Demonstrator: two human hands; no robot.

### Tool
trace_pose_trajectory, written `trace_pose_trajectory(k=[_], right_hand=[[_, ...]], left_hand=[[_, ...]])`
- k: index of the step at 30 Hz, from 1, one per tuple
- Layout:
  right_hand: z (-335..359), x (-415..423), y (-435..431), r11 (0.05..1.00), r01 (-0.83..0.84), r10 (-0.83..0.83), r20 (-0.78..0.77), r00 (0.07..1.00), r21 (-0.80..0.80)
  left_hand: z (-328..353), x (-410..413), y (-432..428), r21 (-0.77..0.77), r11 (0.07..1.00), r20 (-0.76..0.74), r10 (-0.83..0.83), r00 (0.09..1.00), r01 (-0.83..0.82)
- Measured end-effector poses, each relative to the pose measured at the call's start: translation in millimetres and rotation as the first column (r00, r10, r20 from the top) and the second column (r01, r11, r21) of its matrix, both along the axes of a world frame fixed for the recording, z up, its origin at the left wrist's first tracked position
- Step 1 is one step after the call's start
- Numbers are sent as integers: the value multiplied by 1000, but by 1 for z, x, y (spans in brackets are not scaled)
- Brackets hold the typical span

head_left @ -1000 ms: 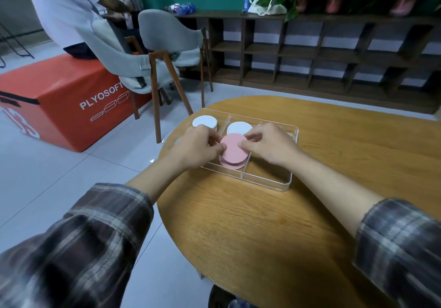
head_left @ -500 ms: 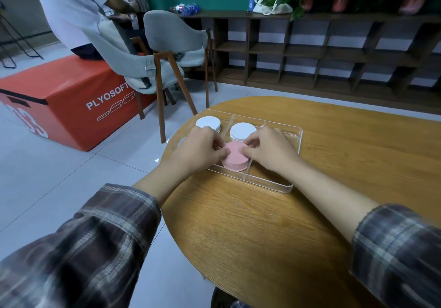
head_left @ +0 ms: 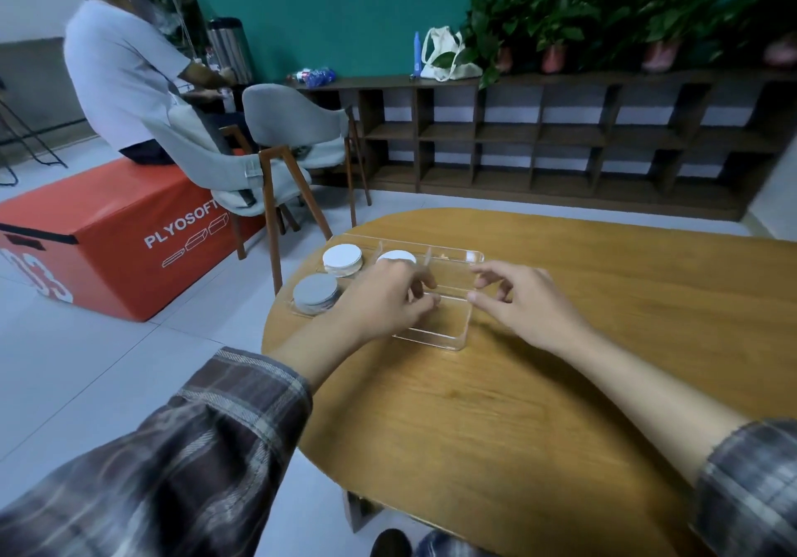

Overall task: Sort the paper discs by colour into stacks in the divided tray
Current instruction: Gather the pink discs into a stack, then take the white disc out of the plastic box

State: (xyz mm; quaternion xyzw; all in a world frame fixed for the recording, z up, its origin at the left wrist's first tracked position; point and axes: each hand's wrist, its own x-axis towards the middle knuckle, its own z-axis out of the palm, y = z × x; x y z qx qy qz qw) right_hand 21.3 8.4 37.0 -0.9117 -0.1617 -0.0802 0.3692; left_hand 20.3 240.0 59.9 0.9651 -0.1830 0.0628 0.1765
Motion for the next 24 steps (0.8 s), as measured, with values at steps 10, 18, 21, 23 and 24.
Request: trace_pose_trajectory(k=[10,18,21,23,24], right_hand=[[37,-93,-201,942,314,-312,36,949,-121],[42,-151,-339,855,502,-496,75,865,-129],[41,-170,-382,820,558,-553,75,830,-126],[39,-182,-408,792,599,-593,79,801,-120],[38,-188,-420,778,618,-613,77,786,-117]], left_hand=[[16,-25,-192,10,932,27,-362,932,362],[-1,-42,-336,-28,843,9,-537,843,537],[-10,-45,-385,-8,819,-40,-573,818,574],[-18,-46,-416,0,807,-66,-589,805,591],[-22,-46,-431,1,800,-74,-599,798,600]])
